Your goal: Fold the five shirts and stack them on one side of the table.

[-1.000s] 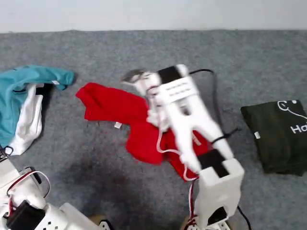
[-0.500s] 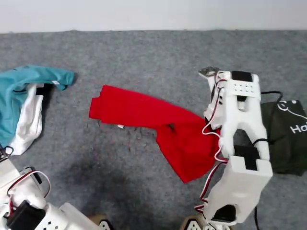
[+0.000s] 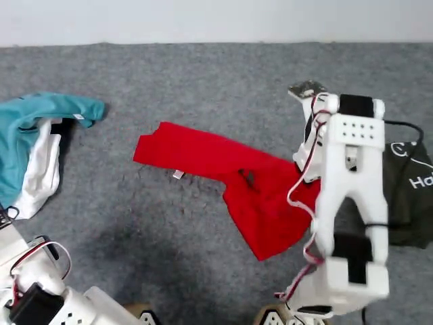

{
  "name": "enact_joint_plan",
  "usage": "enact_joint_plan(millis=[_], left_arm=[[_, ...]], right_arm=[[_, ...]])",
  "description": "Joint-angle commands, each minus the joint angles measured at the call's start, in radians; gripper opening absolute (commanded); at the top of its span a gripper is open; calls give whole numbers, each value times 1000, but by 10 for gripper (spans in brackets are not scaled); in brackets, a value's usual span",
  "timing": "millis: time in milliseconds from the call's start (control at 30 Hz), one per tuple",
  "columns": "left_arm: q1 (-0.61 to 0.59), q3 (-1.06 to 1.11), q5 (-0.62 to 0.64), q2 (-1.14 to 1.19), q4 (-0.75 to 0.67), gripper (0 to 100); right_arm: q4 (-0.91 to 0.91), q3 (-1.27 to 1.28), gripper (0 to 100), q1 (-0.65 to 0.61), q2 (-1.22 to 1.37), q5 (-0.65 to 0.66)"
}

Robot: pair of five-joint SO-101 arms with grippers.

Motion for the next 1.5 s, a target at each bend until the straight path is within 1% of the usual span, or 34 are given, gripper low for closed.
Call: enact_joint_plan(millis=[0, 133, 267, 433, 500, 567, 733, 833, 967, 1067, 1200, 1233, 1300, 1400, 1467], left_arm=[[3, -8, -8, 2, -14, 227], [5, -8, -8, 2, -14, 227], [5, -8, -8, 2, -14, 227], [5, -8, -8, 2, -14, 227], [5, -8, -8, 2, -14, 227], [5, -8, -8, 2, -14, 227], [5, -7, -8, 0, -14, 227], [5, -7, -8, -2, -14, 227], [5, -7, -8, -2, -14, 227], [5, -7, -8, -2, -14, 227], [5, -7, -8, -3, -14, 227], [5, -7, -8, -3, -14, 227], [5, -7, -8, -3, -14, 227], [11, -8, -8, 2, -14, 227], [63, -10, -8, 5, -14, 228]], right_arm=[[38, 124, 292, -42, -166, 41], [-42, 390, 292, -137, -286, 87], [-208, 618, 292, -272, -377, 86], [-303, 697, 292, -437, -421, 83], [-320, 697, 292, -475, -421, 83], [-363, 701, 292, -486, -421, 83], [-483, 746, 292, -463, -420, 84], [-541, 793, 292, -417, -420, 87], [-638, 858, 288, -323, -420, 91], [-765, 925, 217, -248, -420, 92], [-1000, 1026, 24, -148, -420, 83], [-1038, 1042, 0, -130, -421, 83], [-1067, 1049, 30, -102, -429, 83], [-1058, 1033, 9, -81, -452, 81], [-1001, 987, 9, -65, -492, 41]])
